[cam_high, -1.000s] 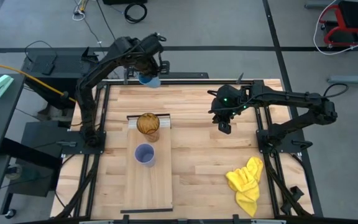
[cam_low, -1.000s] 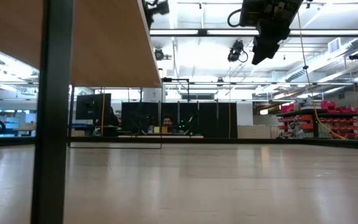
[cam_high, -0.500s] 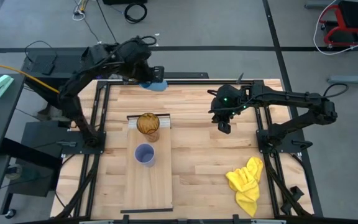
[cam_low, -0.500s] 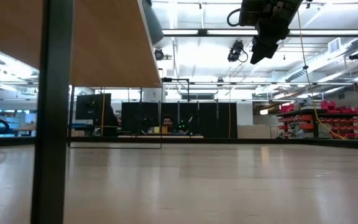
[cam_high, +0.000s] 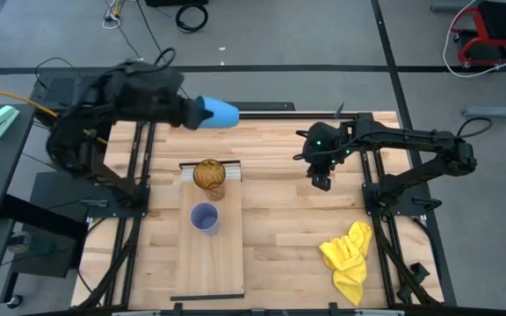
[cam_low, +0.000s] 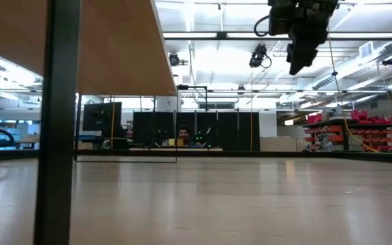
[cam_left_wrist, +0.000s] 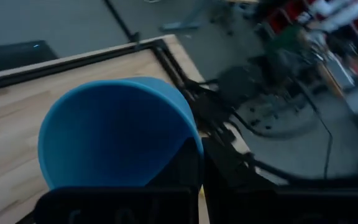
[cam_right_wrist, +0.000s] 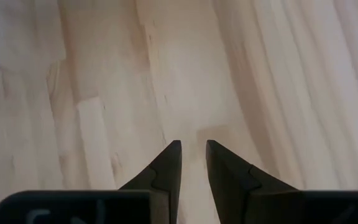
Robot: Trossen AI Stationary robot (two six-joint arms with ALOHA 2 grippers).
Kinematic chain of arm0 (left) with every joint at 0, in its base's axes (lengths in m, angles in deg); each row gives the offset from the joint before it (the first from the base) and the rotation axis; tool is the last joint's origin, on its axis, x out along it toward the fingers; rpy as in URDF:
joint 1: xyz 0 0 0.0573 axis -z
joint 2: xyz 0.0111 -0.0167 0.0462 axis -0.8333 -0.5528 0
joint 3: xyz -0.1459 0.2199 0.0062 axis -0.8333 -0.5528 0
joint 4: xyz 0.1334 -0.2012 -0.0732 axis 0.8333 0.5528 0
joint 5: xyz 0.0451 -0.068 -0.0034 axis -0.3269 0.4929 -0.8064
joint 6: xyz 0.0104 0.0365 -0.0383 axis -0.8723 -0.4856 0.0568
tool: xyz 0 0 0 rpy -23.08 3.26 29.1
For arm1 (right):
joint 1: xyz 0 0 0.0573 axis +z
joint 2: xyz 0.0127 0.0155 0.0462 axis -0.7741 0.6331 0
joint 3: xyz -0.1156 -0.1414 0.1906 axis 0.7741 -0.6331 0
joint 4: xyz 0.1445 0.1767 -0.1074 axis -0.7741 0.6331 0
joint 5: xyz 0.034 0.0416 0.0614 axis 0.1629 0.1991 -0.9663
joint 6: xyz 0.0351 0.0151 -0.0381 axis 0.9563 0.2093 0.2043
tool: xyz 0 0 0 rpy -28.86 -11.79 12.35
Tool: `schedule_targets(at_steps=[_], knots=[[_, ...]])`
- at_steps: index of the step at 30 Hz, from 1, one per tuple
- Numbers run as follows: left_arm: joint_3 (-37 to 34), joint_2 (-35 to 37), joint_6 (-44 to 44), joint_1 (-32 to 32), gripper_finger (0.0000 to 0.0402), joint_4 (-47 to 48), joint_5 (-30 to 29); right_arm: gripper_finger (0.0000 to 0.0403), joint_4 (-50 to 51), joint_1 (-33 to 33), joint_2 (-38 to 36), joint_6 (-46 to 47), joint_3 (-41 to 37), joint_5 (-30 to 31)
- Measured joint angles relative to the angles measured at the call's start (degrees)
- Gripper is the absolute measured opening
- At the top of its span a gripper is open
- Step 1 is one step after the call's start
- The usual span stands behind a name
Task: Stack small to large cups/mugs on shelf
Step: Put the light blue cup on the shelf
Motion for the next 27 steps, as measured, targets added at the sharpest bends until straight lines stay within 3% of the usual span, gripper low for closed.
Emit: schedule_targets(at_steps=[4,15,21,27], knots=[[0.0,2.69,-4.18,5.12,0.0011,-0.79,0.49,0.0082,0.48,0.85,0.0,5.25,-0.01,0.02],[0.02,9.03,-5.03,23.79,0.0011,-1.98,3.13,0.0082,-3.33,5.71,0.0,17.5,-0.01,2.2],[0.02,9.74,0.19,34.73,0.0011,-1.8,3.07,0.0082,-3.99,7.88,0.0,25.74,-0.01,4.88],[-0.04,7.9,12.81,43.97,0.0011,2.23,0.87,0.0082,-3.98,10.37,0.0,29.99,-0.01,6.38]])
